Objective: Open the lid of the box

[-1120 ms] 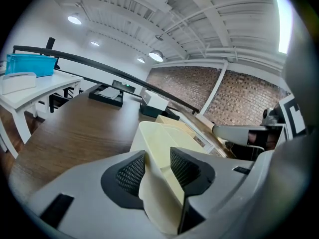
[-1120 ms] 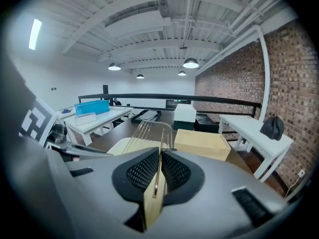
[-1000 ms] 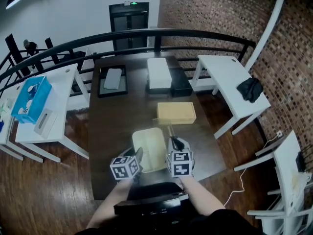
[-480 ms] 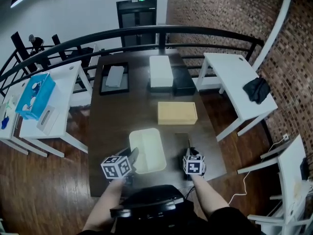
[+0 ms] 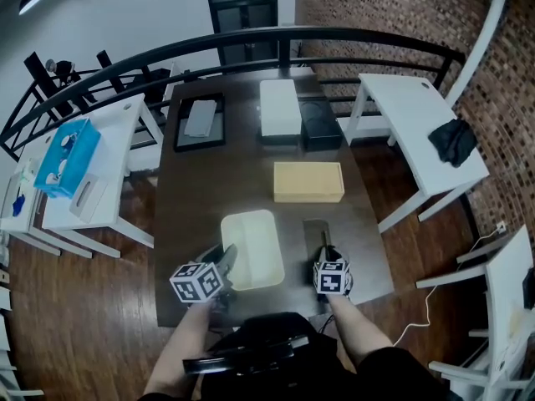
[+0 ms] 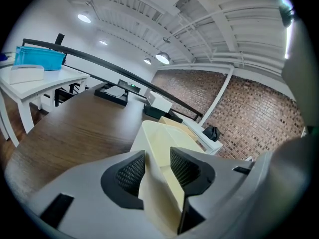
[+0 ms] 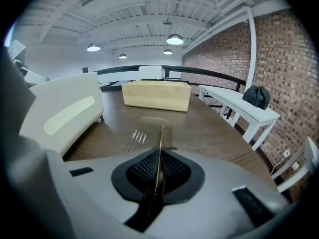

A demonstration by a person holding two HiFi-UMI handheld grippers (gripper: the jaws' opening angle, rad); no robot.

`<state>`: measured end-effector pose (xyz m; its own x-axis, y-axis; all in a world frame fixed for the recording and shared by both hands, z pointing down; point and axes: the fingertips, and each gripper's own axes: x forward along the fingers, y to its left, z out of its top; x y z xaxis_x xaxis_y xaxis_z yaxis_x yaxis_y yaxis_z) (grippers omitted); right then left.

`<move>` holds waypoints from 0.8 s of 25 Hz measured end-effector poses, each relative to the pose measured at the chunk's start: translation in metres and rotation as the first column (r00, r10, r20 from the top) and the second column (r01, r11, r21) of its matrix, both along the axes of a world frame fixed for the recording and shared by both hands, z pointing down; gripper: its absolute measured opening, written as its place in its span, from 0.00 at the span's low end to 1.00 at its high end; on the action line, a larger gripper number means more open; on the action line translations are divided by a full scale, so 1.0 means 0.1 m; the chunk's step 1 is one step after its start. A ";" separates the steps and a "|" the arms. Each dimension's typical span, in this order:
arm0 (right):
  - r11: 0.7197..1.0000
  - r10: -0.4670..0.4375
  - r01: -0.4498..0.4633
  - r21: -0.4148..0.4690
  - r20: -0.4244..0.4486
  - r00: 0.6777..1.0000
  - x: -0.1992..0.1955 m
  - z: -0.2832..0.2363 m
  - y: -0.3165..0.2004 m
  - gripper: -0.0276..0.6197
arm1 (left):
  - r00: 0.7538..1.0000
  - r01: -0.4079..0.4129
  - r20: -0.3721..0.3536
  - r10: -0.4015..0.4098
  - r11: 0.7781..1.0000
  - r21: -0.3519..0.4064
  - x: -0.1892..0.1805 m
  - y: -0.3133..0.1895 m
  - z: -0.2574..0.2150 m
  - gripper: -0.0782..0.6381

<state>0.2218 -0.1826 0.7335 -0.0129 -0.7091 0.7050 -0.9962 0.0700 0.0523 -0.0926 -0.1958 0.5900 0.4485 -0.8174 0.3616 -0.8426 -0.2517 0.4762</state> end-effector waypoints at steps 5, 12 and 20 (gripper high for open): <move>0.997 0.027 -0.035 0.066 0.119 0.993 -0.01 -0.36 0.01 0.08 | 1.000 -0.004 0.010 0.004 0.999 0.032 0.00 -0.01 0.00 0.32; 0.949 0.004 -0.065 0.308 0.195 0.981 0.10 -1.42 -0.03 0.05 | 0.998 0.044 -0.052 -0.037 0.987 0.157 -0.14 0.00 -0.36 0.32; 0.836 -0.019 -0.176 0.520 0.347 0.938 0.23 -2.47 0.19 0.05 | 0.996 -0.016 -0.078 0.052 0.918 0.397 -0.33 0.22 -1.16 0.23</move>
<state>0.2444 -0.1636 0.4865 -0.0985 -0.9794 0.1765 -0.9620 0.0484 -0.2688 -0.1254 -0.1741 0.4739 0.4933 -0.8694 -0.0288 -0.7909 -0.4620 0.4013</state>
